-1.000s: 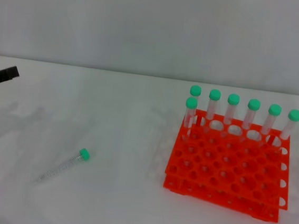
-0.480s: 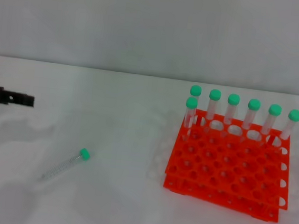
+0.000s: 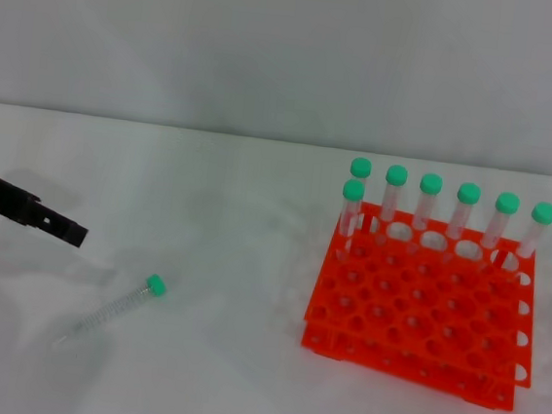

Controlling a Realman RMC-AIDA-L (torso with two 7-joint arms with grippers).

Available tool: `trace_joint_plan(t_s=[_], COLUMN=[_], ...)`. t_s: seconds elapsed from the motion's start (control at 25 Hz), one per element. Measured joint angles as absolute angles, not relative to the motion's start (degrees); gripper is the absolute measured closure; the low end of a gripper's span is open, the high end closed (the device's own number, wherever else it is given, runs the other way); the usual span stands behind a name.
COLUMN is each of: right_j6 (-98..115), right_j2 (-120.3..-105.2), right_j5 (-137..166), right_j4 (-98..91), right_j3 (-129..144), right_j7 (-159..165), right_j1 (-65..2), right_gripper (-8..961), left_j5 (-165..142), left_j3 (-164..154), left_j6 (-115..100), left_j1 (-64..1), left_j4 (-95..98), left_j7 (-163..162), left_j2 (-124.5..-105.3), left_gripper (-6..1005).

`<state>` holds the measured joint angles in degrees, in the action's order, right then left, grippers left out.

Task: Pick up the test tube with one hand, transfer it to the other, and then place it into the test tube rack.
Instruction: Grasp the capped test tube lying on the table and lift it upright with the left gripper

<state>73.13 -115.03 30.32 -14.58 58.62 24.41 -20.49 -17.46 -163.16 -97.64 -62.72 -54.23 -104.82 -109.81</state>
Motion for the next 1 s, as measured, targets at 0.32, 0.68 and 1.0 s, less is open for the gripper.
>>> trace_joint_plan(t_s=[0.32, 0.68, 1.0], right_j6=[73.9, 74.6, 74.7], right_j2=[-115.05, -115.05, -115.05], right_j5=[30.3, 30.3, 30.3], right_j4=[-14.1, -14.1, -14.0], right_j3=[58.6, 58.8, 59.0], right_j7=[24.5, 24.9, 25.0], right_j1=[-20.2, -19.3, -19.2], right_gripper=[181, 185, 189], left_j5=[-26.0, -29.7, -31.4], left_j3=[-163.2, -163.2, -163.2], left_j6=[-93.2, -89.5, -87.9], left_j1=[-65.8, -66.7, -66.8], left_j4=[-50.0, -47.5, -47.5], left_j7=[-103.9, -104.1, -104.0], left_j2=[-113.16, -116.54, -117.12], left_gripper=[174, 192, 208])
